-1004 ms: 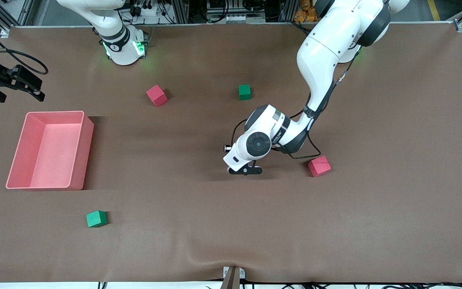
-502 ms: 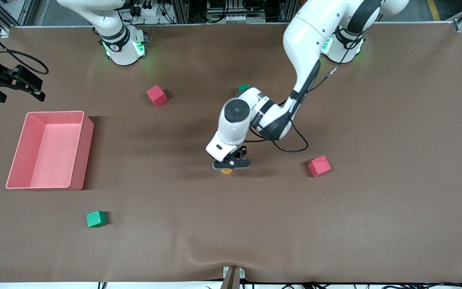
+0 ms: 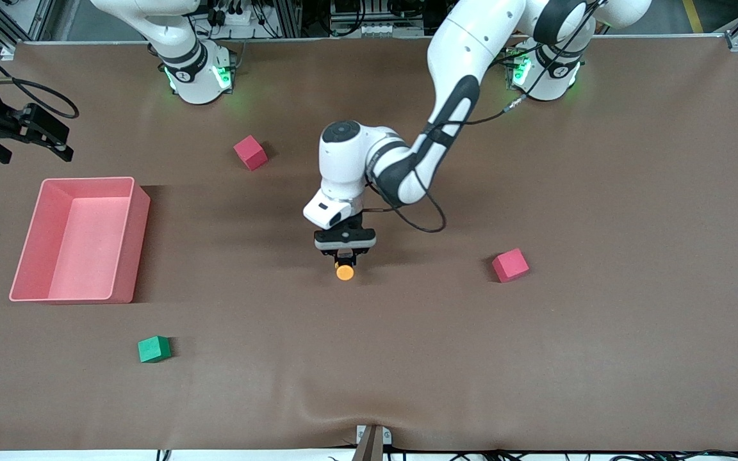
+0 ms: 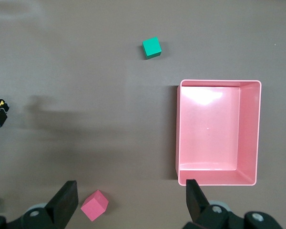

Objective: Place and upright button with both arms
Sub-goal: 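Lower the button upright onto the table and open the left gripper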

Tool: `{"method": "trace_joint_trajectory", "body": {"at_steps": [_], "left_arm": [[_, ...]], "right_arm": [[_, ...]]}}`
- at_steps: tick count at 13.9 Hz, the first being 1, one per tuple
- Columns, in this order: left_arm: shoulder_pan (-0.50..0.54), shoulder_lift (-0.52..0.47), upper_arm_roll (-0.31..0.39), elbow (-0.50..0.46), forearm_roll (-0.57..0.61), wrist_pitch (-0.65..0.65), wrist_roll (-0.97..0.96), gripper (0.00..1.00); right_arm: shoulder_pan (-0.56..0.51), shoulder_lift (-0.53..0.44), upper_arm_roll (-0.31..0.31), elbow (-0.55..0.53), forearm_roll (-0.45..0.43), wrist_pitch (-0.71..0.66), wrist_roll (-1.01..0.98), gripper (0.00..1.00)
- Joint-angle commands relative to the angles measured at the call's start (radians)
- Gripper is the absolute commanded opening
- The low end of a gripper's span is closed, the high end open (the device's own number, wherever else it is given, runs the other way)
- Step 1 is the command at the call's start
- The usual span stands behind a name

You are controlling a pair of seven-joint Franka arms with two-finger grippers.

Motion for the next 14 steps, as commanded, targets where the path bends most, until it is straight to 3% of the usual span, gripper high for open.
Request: {"method": "trace_joint_trajectory", "body": {"at_steps": [1, 9, 14], "left_arm": [[-0.029, 0.024, 0.018, -0.001, 0.208, 0.019, -0.203, 0.00], [-0.067, 0.074, 0.019, 0.004, 0.705, 0.035, -0.489, 0.00], [-0.072, 0.094, 0.022, 0.005, 0.743, 0.078, -0.583, 0.00]], "right_arm": [[-0.011, 0.004, 0.011, 0.016, -0.004, -0.015, -0.012, 1.00], [-0.011, 0.006, 0.011, 0.014, -0.002, -0.014, -0.015, 1.00], [-0.011, 0.006, 0.011, 0.014, -0.002, -0.014, -0.014, 1.00]]}}
